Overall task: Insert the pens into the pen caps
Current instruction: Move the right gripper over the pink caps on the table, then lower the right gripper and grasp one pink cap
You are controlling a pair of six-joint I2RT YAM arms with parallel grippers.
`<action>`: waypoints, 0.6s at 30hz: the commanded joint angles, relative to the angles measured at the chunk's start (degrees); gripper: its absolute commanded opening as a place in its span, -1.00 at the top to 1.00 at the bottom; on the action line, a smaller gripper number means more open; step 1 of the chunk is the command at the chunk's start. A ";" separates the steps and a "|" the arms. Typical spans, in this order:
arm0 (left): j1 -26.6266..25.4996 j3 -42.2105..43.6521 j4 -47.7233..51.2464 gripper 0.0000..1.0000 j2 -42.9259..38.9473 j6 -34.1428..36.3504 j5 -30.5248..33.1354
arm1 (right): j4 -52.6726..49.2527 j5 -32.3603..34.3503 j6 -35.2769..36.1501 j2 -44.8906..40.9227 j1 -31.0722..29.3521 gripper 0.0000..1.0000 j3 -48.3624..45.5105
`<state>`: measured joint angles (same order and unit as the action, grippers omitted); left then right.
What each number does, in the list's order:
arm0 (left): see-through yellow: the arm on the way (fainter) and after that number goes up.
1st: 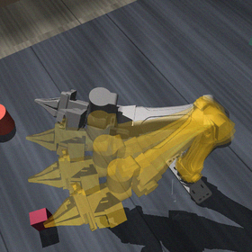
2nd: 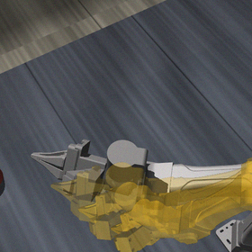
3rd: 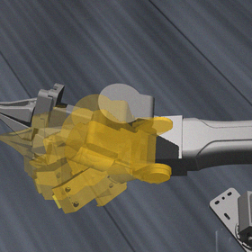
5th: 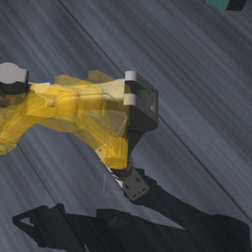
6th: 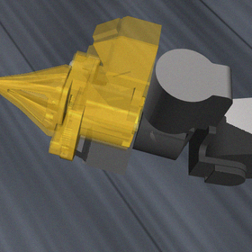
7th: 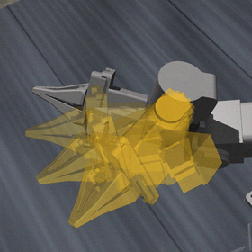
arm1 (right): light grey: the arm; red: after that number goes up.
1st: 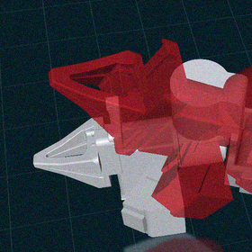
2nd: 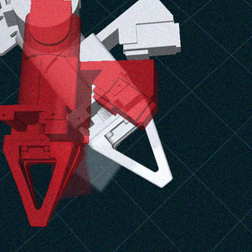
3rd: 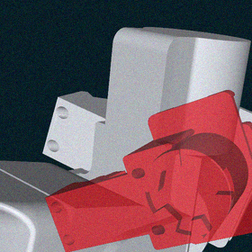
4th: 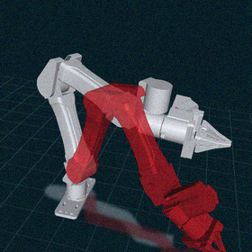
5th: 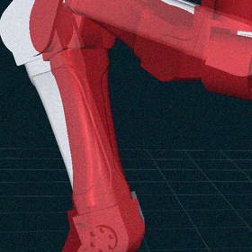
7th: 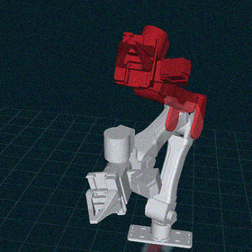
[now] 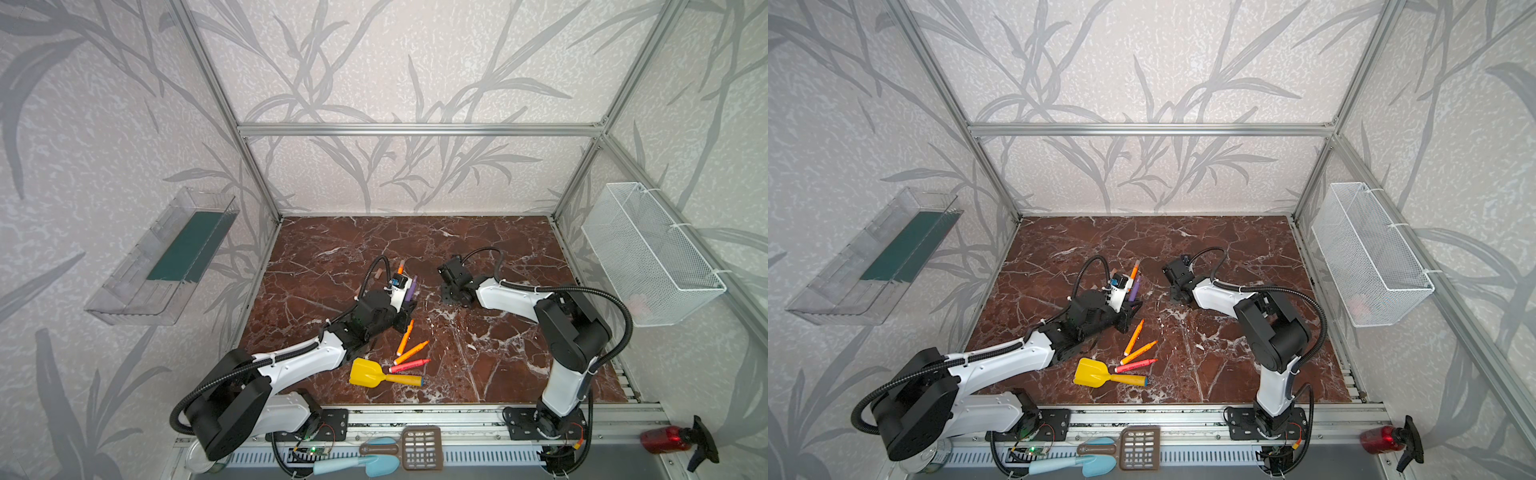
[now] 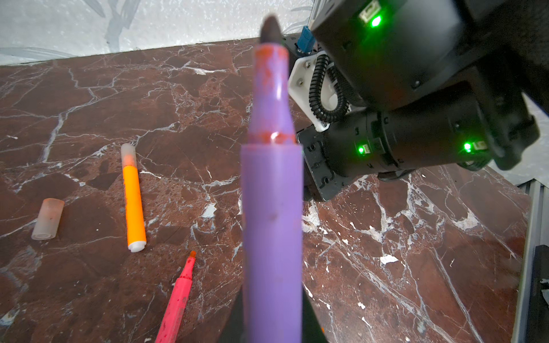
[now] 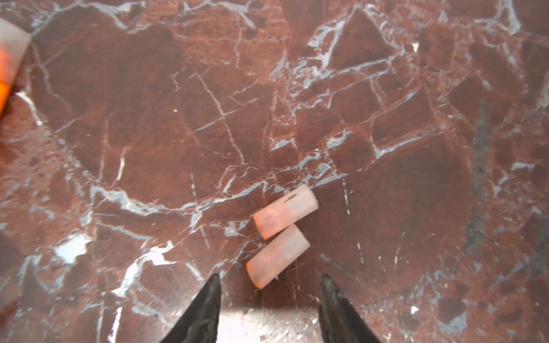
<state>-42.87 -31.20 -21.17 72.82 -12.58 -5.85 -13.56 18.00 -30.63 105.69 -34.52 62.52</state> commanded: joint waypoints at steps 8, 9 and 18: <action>-0.16 -0.25 0.39 1.00 -1.43 0.74 0.65 | -0.79 -0.51 -1.58 2.26 2.26 0.01 1.76; -0.15 -0.34 0.50 1.00 -1.39 0.83 0.70 | -0.68 -0.61 -1.67 2.37 2.35 0.01 1.73; -0.11 -0.14 0.09 1.00 -1.10 0.83 0.14 | 0.03 -0.04 -2.25 1.50 2.49 0.18 0.00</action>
<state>-42.85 -31.20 -20.97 72.79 -12.47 -5.85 -13.52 17.50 -32.08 107.46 -32.25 63.13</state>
